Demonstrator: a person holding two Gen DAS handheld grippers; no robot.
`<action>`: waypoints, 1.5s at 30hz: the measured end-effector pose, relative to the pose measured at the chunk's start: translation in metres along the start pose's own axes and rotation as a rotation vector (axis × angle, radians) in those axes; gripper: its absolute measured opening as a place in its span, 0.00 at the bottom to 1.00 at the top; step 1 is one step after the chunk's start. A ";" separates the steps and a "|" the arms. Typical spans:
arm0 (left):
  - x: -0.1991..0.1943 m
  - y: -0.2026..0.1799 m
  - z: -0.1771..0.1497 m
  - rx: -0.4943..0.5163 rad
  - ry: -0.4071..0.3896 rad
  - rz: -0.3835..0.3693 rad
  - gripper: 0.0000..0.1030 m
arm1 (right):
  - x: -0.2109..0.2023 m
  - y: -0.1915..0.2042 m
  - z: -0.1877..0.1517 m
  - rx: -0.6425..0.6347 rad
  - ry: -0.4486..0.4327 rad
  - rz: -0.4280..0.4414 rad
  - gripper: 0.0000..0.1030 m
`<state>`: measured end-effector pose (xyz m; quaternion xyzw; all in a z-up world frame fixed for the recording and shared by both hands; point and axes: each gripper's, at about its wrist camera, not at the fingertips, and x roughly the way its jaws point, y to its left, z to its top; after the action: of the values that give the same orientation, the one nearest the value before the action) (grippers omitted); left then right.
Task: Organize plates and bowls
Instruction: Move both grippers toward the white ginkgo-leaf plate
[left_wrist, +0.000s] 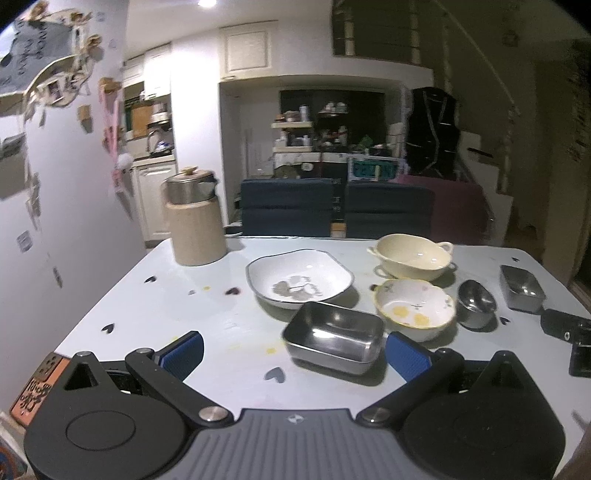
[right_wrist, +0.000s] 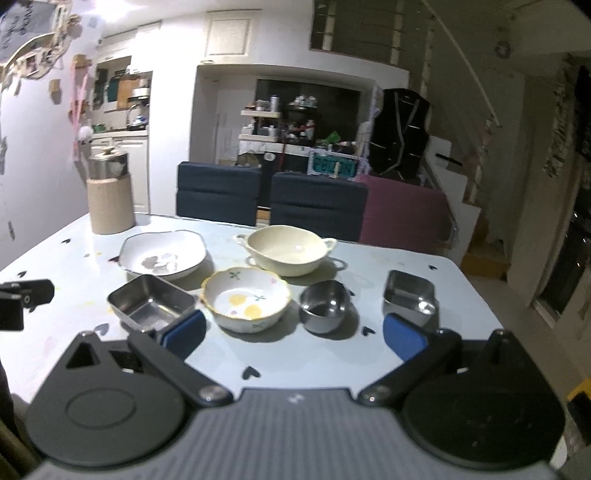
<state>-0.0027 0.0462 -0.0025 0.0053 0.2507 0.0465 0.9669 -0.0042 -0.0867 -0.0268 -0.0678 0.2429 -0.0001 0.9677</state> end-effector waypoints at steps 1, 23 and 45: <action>0.001 0.004 0.000 -0.009 0.003 0.011 1.00 | 0.001 0.002 0.002 -0.009 0.000 0.008 1.00; 0.067 0.036 0.078 -0.108 -0.015 0.147 1.00 | 0.094 0.030 0.100 -0.099 -0.079 0.136 1.00; 0.233 0.041 0.117 -0.121 0.100 0.099 1.00 | 0.277 0.032 0.154 0.001 0.026 0.292 1.00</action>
<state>0.2534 0.1099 -0.0116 -0.0431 0.2948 0.1096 0.9483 0.3117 -0.0440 -0.0264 -0.0315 0.2626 0.1395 0.9542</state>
